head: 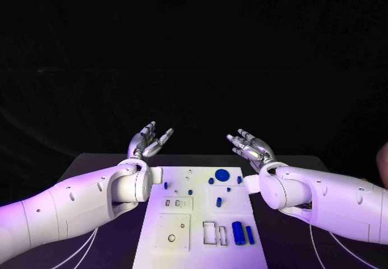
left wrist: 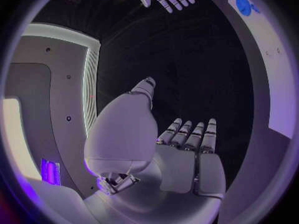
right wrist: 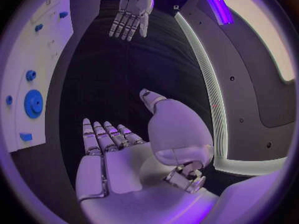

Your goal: Assemble the parts on the task board

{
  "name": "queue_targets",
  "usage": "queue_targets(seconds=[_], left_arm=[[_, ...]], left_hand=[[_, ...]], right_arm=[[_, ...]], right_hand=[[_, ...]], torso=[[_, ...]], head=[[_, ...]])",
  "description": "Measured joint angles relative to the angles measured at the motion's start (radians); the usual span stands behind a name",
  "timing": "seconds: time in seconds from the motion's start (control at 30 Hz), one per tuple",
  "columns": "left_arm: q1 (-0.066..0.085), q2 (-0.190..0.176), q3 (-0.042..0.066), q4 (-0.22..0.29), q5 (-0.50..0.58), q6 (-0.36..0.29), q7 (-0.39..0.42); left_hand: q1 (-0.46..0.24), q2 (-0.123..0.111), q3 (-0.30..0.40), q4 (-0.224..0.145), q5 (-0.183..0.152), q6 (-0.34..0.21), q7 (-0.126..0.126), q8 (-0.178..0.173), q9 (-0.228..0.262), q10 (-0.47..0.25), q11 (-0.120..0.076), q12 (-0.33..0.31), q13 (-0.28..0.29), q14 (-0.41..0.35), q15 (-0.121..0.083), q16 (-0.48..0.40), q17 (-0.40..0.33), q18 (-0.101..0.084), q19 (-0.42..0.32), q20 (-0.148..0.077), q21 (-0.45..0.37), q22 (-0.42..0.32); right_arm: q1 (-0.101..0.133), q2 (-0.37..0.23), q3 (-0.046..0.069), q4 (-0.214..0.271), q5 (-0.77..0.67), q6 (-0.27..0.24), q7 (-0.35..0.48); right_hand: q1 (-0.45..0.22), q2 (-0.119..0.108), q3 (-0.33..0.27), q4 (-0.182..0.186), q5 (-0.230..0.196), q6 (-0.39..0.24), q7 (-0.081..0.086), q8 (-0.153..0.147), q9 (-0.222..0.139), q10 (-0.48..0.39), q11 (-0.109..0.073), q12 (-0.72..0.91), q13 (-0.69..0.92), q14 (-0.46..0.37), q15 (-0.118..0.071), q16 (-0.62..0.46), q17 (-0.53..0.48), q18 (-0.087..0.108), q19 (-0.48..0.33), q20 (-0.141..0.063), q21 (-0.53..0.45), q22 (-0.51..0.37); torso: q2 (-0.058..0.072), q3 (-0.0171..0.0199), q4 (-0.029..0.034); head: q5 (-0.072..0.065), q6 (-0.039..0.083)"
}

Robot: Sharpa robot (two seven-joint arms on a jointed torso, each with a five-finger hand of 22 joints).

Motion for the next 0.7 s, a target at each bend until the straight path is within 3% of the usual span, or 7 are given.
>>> queue_targets(seconds=[0.1,0.17,0.23,0.3,0.43,0.53,0.7], left_arm=[[0.0,0.0,-0.001,-0.001,0.005,0.013,0.007],[0.0,0.0,-0.001,-0.002,0.007,0.018,0.01],[0.0,0.0,-0.001,-0.002,0.008,0.023,0.013],[0.0,-0.008,-0.001,0.005,0.009,0.029,0.015],[0.006,-0.086,0.001,0.039,0.007,0.068,0.012],[0.006,-0.099,0.001,0.048,0.002,0.09,0.005],[0.012,-0.114,0.004,0.088,-0.02,0.132,-0.008]], left_hand=[[0.02,0.012,0.007,0.007,0.0,0.014,0.001,0.002,0.004,0.012,0.012,0.006,0.002,0.025,0.015,0.009,0.006,0.009,0.01,0.01,0.011,0.004],[0.034,0.017,0.01,0.01,0.0,0.032,0.002,0.011,0.007,0.037,0.02,0.008,0.005,0.066,0.017,0.023,0.014,0.015,0.029,0.012,0.021,0.009],[0.044,0.026,0.022,0.009,0.0,0.06,0.004,0.022,0.014,0.081,0.031,0.017,0.009,0.121,0.013,0.041,0.025,0.015,0.057,0.013,0.035,0.016],[0.053,0.034,0.033,0.006,0.0,0.109,0.007,0.04,0.025,0.157,0.043,0.032,0.016,0.207,0.004,0.072,0.042,0.024,0.115,0.013,0.062,0.03],[0.075,0.036,0.06,0.004,0.0,0.256,0.016,0.096,0.058,0.352,0.049,0.071,0.03,0.388,-0.022,0.139,0.076,0.062,0.265,0.012,0.136,0.064],[0.092,0.031,0.086,0.002,0.0,0.384,0.03,0.143,0.084,0.502,0.042,0.098,0.035,0.524,-0.049,0.189,0.102,0.093,0.386,0.006,0.201,0.091],[0.107,0.018,0.133,0.0,0.0,0.519,0.052,0.188,0.106,0.665,0.023,0.106,0.038,0.684,-0.087,0.246,0.139,0.109,0.535,-0.016,0.287,0.124]], right_arm=[[0.015,0.002,-0.016,-0.013,-0.009,0.064,-0.023],[0.022,0.004,-0.024,-0.019,-0.014,0.098,-0.036],[0.028,0.004,-0.029,-0.024,-0.019,0.131,-0.048],[0.032,0.005,-0.031,-0.029,-0.037,0.148,-0.056],[0.057,-0.009,-0.026,-0.072,-0.213,0.127,-0.056],[0.065,-0.013,-0.025,-0.078,-0.337,0.107,-0.056],[0.074,-0.02,-0.025,-0.077,-0.494,0.092,-0.068]], right_hand=[[0.042,-0.002,0.013,-0.013,0.002,0.034,0.002,0.009,0.007,0.046,0.002,0.01,0.005,0.048,0.003,0.014,0.008,0.0,0.038,0.001,0.014,0.007],[0.072,-0.006,0.024,-0.024,0.004,0.073,0.004,0.023,0.016,0.099,0.002,0.019,0.01,0.102,0.001,0.029,0.018,0.015,0.075,0.002,0.028,0.013],[0.103,-0.012,0.03,-0.045,0.004,0.131,0.008,0.042,0.03,0.182,-0.001,0.033,0.017,0.183,-0.006,0.053,0.031,0.017,0.137,0.003,0.051,0.024],[0.13,-0.019,0.039,-0.066,0.004,0.203,0.013,0.066,0.046,0.288,-0.007,0.05,0.024,0.284,-0.016,0.082,0.048,0.039,0.22,0.003,0.082,0.037],[0.168,-0.036,0.062,-0.096,0.008,0.347,0.024,0.112,0.075,0.475,-0.022,0.073,0.033,0.455,-0.038,0.13,0.072,0.062,0.354,0.002,0.134,0.057],[0.192,-0.051,0.084,-0.118,0.008,0.465,0.035,0.147,0.097,0.598,-0.036,0.075,0.037,0.567,-0.057,0.159,0.085,0.084,0.44,0.0,0.167,0.067],[0.215,-0.073,0.112,-0.146,0.008,0.6,0.056,0.183,0.118,0.732,-0.057,0.075,0.039,0.689,-0.081,0.186,0.098,0.095,0.531,-0.006,0.207,0.079]], torso=[[0.0,-0.0003,0.0004],[0.0,-0.0003,0.0004],[0.0,-0.0003,0.0005],[0.001,-0.0005,0.0002],[0.018,-0.0023,-0.001],[0.031,-0.0032,-0.0013],[0.047,-0.0031,-0.0001]], head=[[0.0,0.0],[0.0,0.0],[0.0,0.0],[0.0,0.0],[0.003,-0.014],[0.003,-0.016],[0.001,-0.019]])
